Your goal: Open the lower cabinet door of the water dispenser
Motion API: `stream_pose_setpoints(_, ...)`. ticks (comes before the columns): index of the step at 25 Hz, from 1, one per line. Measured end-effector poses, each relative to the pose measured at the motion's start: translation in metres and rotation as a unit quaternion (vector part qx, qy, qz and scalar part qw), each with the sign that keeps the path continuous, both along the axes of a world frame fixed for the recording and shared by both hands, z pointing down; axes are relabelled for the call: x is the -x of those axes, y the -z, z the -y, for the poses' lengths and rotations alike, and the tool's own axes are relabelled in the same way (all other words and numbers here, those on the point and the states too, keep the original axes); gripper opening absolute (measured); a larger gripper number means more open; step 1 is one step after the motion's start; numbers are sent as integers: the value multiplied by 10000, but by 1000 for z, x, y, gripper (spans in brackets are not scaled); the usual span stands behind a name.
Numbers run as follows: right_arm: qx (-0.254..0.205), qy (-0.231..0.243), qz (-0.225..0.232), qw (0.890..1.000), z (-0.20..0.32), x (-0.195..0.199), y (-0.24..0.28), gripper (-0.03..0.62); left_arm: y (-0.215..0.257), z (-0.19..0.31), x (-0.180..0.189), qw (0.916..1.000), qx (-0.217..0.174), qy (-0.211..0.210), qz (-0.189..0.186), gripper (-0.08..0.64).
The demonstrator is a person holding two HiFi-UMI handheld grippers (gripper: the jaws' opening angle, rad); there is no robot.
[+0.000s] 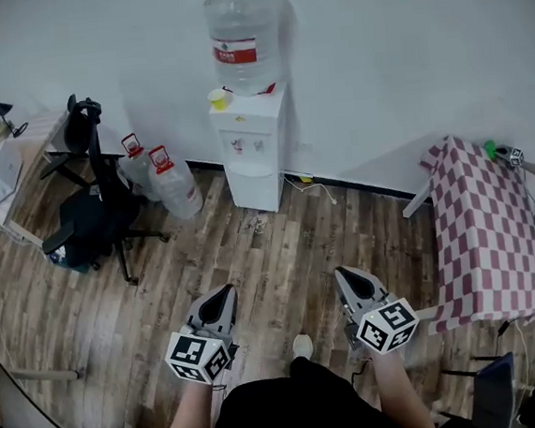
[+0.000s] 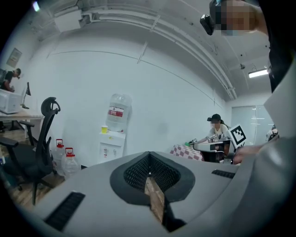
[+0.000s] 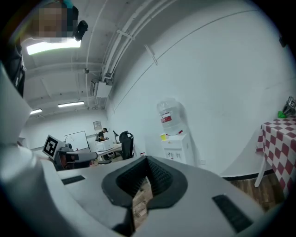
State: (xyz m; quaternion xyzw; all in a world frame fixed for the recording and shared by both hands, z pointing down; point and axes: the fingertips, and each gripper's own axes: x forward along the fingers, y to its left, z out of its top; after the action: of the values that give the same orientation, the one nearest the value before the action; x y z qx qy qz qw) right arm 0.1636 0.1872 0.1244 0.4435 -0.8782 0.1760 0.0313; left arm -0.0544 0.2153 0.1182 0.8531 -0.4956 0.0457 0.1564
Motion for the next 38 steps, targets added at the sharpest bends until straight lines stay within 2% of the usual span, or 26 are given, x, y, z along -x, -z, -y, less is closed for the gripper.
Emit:
stream_pose_setpoints(8, 186, 327, 56, 9993, 55, -35, -24, 18, -15, 46, -42, 9995, 117, 187, 211, 9)
stream_pose_setpoints(13, 291, 371, 56, 9989, 79, -46, -32, 18, -24, 62, -55, 9992, 266, 186, 243, 9)
stream_pose_setpoints(20, 391, 539, -17, 9978, 110, -33, -37, 18, -40, 85, -46, 9981, 526, 272, 167, 9)
stream_pose_setpoints(23, 436, 491, -58, 9978, 122, -28, -39, 18, -49, 100, -44, 9980, 605, 180, 105, 9)
stream_pose_setpoints(31, 333, 253, -120, 9991, 180, -9, -32, 18, -48, 180, -33, 9985, 499, -237, 60, 9)
stream_pose_setpoints(38, 357, 91, -134, 9992, 236, 15, -27, 18, -51, 241, -10, 9978, 484, -447, 75, 9)
